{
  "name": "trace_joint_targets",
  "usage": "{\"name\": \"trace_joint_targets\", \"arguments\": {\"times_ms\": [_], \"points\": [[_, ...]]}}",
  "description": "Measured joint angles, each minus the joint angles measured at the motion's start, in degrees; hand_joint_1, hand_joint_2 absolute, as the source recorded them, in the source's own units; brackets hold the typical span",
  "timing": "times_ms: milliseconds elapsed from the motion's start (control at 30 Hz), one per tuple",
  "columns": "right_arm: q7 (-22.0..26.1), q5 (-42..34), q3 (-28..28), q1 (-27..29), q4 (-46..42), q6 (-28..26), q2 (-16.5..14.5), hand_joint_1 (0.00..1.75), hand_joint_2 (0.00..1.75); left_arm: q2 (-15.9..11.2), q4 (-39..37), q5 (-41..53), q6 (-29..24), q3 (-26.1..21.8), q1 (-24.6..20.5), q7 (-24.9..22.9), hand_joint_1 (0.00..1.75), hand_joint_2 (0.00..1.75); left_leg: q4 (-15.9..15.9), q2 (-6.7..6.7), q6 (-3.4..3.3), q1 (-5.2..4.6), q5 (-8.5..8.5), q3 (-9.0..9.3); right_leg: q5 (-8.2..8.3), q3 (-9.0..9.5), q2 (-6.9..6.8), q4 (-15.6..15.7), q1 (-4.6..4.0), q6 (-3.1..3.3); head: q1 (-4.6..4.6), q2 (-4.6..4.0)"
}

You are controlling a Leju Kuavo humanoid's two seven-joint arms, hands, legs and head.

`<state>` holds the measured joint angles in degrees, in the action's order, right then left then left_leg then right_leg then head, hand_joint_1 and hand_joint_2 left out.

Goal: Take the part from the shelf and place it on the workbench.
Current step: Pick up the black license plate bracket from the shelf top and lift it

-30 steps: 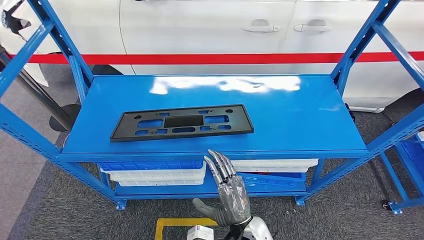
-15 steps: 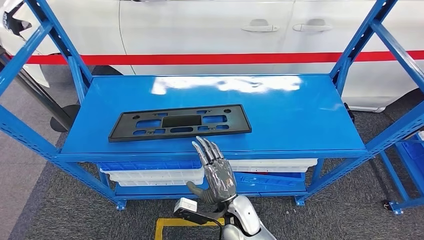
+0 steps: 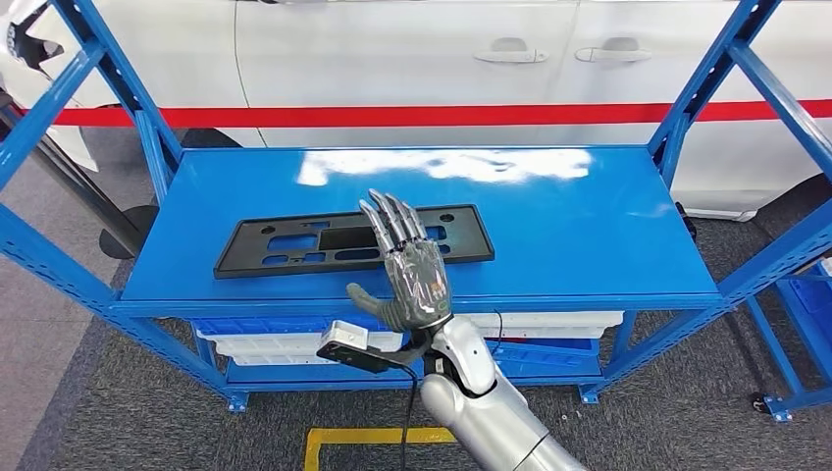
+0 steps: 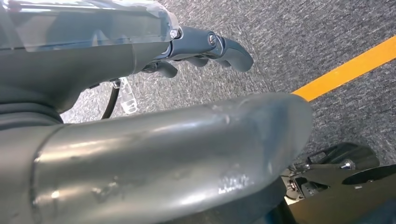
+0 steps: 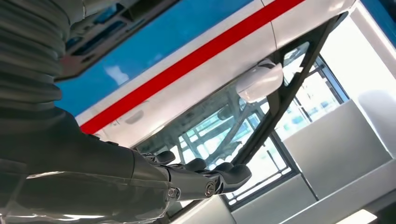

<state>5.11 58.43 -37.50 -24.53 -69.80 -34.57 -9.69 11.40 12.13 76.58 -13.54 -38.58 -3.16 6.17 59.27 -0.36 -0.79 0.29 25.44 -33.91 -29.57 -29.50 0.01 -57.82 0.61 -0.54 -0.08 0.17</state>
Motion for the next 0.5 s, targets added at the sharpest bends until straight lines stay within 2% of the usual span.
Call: {"name": "trace_joint_targets", "arguments": {"times_ms": [267, 500], "points": [[-0.9, -0.7, -0.1, -2.2, 1.3, 1.6, -1.2, 0.00, 1.75, -0.1, 0.0, 0.4, 0.2, 0.4, -0.4, 0.1, 0.00, 0.00, 0.0, 0.00, 0.00, 0.00, 0.00, -0.01, 0.00, -0.01, 0.00, 0.0, -0.01, 0.00, -0.01, 0.00], [0.7, -8.0, -0.7, -4.4, 9.1, 3.3, -3.1, 0.00, 1.75, -0.1, 0.0, 0.2, 1.1, 0.8, -0.5, 0.5, 0.00, 0.00, 0.0, 0.00, 0.01, 0.01, 0.00, -0.01, 0.00, -0.01, 0.00, 0.0, -0.01, 0.00, -0.01, 0.00]]}}
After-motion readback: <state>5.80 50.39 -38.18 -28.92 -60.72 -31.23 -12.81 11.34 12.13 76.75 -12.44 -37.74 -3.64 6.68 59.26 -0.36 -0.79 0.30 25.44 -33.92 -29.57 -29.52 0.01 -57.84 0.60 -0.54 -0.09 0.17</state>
